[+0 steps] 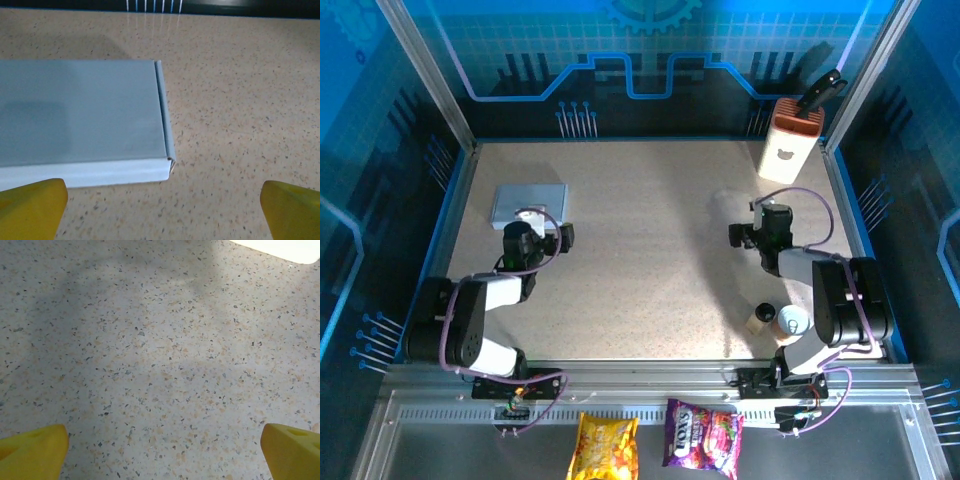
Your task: Fold the paper box
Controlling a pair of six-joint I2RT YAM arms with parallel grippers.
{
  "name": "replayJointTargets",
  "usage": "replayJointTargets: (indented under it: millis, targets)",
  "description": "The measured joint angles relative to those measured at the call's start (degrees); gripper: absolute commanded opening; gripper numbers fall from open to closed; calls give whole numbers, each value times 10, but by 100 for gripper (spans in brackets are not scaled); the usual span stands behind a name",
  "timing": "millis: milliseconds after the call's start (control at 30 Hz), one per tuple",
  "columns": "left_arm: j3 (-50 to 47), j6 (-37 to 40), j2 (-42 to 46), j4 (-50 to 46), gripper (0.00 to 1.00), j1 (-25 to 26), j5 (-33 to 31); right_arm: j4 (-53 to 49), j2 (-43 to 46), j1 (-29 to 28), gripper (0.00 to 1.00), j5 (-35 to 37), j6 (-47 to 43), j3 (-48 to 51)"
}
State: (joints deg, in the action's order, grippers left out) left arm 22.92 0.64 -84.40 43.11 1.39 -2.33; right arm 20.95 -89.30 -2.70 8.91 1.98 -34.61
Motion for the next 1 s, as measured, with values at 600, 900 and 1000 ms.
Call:
replayJointTargets:
  millis: [600, 900, 1000]
  targets:
    - [-20, 8, -45, 87, 100, -1, -16, 247, 16, -2, 99, -60, -18, 104]
    - [-20, 8, -45, 87, 100, -1, -20, 256, 16, -3, 99, -60, -20, 104]
    - [-20, 8, -45, 87, 100, -1, -20, 258, 16, -3, 99, -60, -21, 104]
